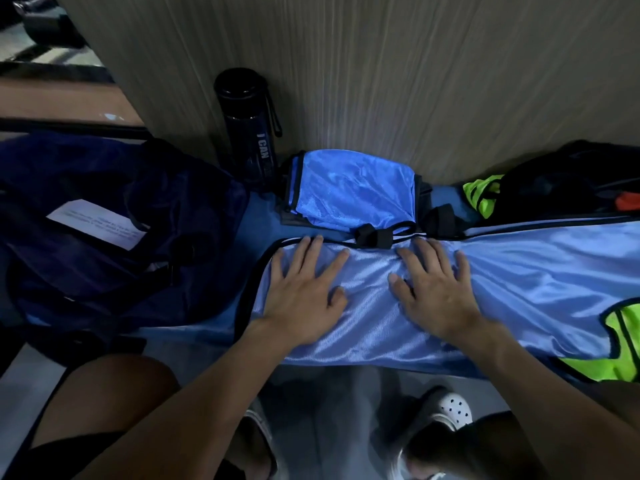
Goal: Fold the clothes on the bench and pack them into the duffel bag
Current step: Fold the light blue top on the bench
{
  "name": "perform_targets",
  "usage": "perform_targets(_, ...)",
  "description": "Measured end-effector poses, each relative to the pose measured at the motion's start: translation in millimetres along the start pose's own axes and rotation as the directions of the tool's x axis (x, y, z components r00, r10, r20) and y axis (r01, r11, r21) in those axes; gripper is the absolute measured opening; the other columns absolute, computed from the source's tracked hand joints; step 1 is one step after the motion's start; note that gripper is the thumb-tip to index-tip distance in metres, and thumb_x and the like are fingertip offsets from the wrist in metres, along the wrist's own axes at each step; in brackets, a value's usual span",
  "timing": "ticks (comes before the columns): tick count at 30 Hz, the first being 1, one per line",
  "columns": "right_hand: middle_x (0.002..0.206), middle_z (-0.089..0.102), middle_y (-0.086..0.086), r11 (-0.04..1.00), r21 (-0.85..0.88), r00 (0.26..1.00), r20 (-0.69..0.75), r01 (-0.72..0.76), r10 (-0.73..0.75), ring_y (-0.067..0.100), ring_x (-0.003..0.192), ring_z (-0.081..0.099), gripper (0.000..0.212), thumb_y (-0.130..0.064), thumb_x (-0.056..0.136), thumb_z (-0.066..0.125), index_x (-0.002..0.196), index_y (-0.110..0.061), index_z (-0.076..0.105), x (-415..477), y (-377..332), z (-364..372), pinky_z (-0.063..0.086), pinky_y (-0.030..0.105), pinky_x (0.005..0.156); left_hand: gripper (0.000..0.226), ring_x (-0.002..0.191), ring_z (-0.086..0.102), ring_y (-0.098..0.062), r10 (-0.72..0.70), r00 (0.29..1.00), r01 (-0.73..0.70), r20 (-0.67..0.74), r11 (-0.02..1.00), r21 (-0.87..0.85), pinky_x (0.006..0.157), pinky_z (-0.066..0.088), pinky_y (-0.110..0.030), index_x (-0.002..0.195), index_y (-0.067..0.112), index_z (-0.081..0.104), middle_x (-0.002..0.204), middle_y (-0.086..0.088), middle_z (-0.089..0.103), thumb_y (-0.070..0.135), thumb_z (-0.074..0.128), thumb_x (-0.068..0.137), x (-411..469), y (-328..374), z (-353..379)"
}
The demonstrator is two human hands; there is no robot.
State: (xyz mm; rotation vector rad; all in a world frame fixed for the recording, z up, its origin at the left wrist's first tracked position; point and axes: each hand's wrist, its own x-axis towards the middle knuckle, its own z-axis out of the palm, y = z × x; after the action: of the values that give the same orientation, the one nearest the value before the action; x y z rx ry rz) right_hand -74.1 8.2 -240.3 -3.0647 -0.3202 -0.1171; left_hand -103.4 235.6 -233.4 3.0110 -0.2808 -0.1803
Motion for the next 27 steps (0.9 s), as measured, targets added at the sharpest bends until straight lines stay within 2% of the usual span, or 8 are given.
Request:
perform_targets(10, 0.148, 0.043, 0.009, 0.997, 0.010, 0.997, 0.031, -0.077, 0.077, 0.031, 0.140, 0.034, 0.066, -0.058, 0.090, 0.024, 0.141, -0.022, 0.047, -21.7, -24.4, 2.9, 0.021, 0.062, 0.109, 0.067, 0.152, -0.019, -0.017, 0.080, 0.997, -0.081, 0.020, 0.994, 0.070, 0.121, -0.004, -0.054, 0.152, 0.049, -0.012, 0.166, -0.001, -0.018, 0.058, 0.007, 0.089, -13.1, -21.7, -2.8)
perform_targets(14, 0.132, 0.050, 0.012, 0.999, -0.015, 0.994, -0.102, -0.045, 0.043, 0.033, 0.124, 0.046, 0.055, -0.051, 0.090, 0.033, 0.127, -0.018, 0.055, -33.7, -28.7, -6.3, 0.031, 0.056, 0.101, 0.069, 0.152, 0.014, -0.028, 0.096, 0.976, -0.105, -0.196, 0.994, -0.038, 0.118, 0.013, -0.059, 0.153, 0.030, 0.032, 0.161, -0.011, 0.023, 0.048, 0.033, 0.086, -27.4, -20.3, -8.8)
perform_targets(16, 0.106, 0.051, 0.015, 0.989, -0.049, 0.964, -0.237, -0.139, 0.123, 0.033, 0.099, 0.050, 0.042, -0.041, 0.088, 0.035, 0.105, -0.010, 0.058, -32.6, -21.6, -19.1, 0.037, 0.049, 0.086, 0.055, 0.133, 0.043, -0.034, 0.177, 0.910, -0.194, -0.376, 0.981, -0.007, 0.113, 0.028, -0.055, 0.135, 0.017, 0.055, 0.140, -0.013, 0.048, 0.037, 0.046, 0.085, -25.5, -7.6, -15.0)
perform_targets(18, 0.094, 0.049, 0.016, 0.967, -0.069, 0.939, -0.263, -0.247, 0.221, 0.033, 0.089, 0.048, 0.036, -0.036, 0.085, 0.036, 0.094, -0.008, 0.056, -32.3, -10.7, -25.4, 0.037, 0.048, 0.079, 0.047, 0.123, 0.049, -0.033, 0.232, 0.895, -0.248, -0.380, 0.969, 0.006, 0.107, 0.033, -0.048, 0.128, 0.017, 0.060, 0.132, -0.010, 0.053, 0.036, 0.048, 0.087, -20.6, 5.0, -14.6)
perform_targets(20, 0.105, 0.050, 0.017, 0.952, -0.122, 0.952, -0.162, -0.281, 0.261, 0.035, 0.102, 0.047, 0.040, -0.042, 0.086, 0.039, 0.103, -0.011, 0.057, -34.6, 0.5, -20.8, 0.035, 0.054, 0.088, 0.055, 0.140, 0.035, -0.031, 0.204, 0.950, -0.209, -0.235, 0.978, 0.007, 0.112, 0.025, -0.052, 0.144, 0.030, 0.046, 0.151, -0.009, 0.039, 0.046, 0.040, 0.091, -18.1, 13.1, -9.4)
perform_targets(23, 0.131, 0.046, 0.015, 0.971, -0.098, 0.975, -0.062, -0.219, 0.213, 0.034, 0.132, 0.035, 0.051, -0.051, 0.089, 0.044, 0.128, -0.019, 0.052, -36.3, 11.4, -9.5, 0.023, 0.064, 0.103, 0.066, 0.154, -0.009, -0.023, 0.108, 0.994, -0.108, -0.008, 0.994, 0.010, 0.118, 0.001, -0.062, 0.154, 0.047, 0.001, 0.167, 0.000, -0.009, 0.055, 0.026, 0.094, -16.1, 12.4, 1.9)
perform_targets(25, 0.135, 0.048, 0.011, 0.985, -0.054, 0.983, -0.091, -0.164, 0.159, 0.032, 0.135, 0.036, 0.054, -0.053, 0.087, 0.041, 0.129, -0.020, 0.053, -36.2, 15.9, -11.2, 0.022, 0.062, 0.106, 0.069, 0.154, -0.002, -0.025, 0.086, 0.996, -0.086, -0.015, 0.996, -0.011, 0.118, 0.006, -0.062, 0.155, 0.044, 0.009, 0.167, -0.003, -0.004, 0.052, 0.029, 0.090, -16.2, 14.5, -2.1)
perform_targets(27, 0.132, 0.052, 0.007, 0.992, -0.013, 0.984, -0.132, -0.126, 0.123, 0.030, 0.131, 0.043, 0.053, -0.052, 0.087, 0.037, 0.124, -0.020, 0.056, -39.1, 20.2, -18.3, 0.024, 0.056, 0.107, 0.065, 0.138, 0.036, -0.035, 0.110, 0.978, -0.112, -0.176, 0.994, 0.001, 0.107, 0.030, -0.058, 0.146, 0.029, 0.043, 0.153, -0.014, 0.032, 0.044, 0.037, 0.082, -16.2, 22.0, -14.4)
